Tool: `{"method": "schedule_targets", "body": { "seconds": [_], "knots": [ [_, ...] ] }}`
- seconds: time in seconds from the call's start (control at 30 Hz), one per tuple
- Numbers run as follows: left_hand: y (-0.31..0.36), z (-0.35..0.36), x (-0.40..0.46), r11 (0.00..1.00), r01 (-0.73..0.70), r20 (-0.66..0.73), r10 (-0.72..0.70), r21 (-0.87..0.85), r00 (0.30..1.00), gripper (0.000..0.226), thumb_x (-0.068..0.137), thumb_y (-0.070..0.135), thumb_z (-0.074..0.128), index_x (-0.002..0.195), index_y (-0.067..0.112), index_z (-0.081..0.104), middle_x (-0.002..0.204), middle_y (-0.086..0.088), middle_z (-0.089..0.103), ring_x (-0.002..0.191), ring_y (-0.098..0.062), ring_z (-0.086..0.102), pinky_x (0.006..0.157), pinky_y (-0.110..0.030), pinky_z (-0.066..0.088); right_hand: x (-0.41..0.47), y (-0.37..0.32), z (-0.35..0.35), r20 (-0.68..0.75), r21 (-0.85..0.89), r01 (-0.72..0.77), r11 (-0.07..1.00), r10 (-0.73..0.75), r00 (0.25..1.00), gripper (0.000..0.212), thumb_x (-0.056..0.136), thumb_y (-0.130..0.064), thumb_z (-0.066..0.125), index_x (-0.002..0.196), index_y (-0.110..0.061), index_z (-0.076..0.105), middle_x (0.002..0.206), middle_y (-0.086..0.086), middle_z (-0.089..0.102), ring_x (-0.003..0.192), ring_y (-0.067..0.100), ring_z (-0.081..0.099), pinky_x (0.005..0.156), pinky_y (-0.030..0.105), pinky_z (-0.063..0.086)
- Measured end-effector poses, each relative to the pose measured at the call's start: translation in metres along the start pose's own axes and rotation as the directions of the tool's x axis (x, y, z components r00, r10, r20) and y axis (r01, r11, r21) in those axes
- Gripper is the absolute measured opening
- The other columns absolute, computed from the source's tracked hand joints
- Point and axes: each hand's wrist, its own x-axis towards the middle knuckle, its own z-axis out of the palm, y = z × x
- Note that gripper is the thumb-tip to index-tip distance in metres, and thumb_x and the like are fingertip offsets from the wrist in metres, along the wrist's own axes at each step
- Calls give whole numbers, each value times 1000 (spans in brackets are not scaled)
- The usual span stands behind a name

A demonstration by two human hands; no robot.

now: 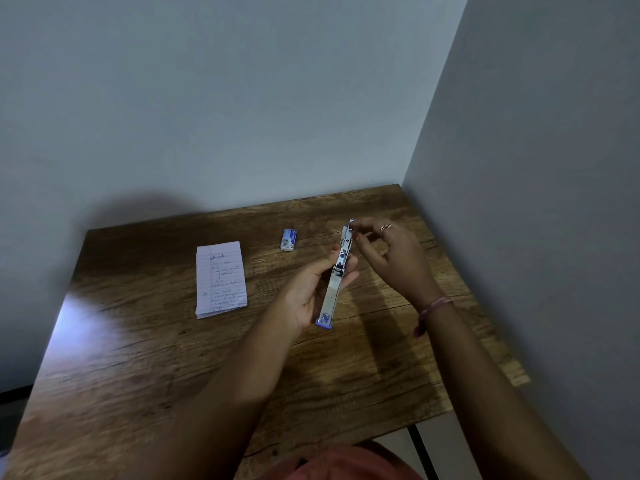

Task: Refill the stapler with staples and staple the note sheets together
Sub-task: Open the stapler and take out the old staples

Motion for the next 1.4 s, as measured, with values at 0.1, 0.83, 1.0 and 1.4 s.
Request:
{"method": "schedule_targets", "body": {
  "seconds": [0.1,0.83,1.0,1.4],
  "knots": [
    [-1,-1,0,1000,12,-22,-12,0,1000,19,86,12,63,91,-6,69,84,-18,75,76,-18,74,62,-27,59,2,1,-2,16,-16,-9,1000,9,1000,18,90,-20,60,106,-21,69,95,-7,71,82,1,63,70,2,40],
    [-6,-5,4,995,80,-158,-70,62,985,23,90,3,57,75,-5,71,66,-13,73,60,-17,72,54,-29,59,-19,-2,26,84,258,-254,932,240,967,12,89,-3,58,91,-8,69,97,2,56,72,7,66,61,13,52],
    [-5,-7,8,992,79,-211,-58,94,976,19,94,6,52,84,-3,65,60,-12,71,53,-19,70,46,-23,56,-23,-10,26,57,345,-213,914,206,977,13,87,-7,60,87,-16,68,92,1,64,81,8,66,67,24,55],
    [4,-12,10,996,36,-164,-23,76,986,16,95,5,48,93,-1,62,63,-10,71,52,-15,69,48,-27,57,-33,-9,22,-85,20,82,996,-80,993,22,89,-21,54,106,-19,67,101,-5,71,92,10,62,84,38,46]
  ]
}}
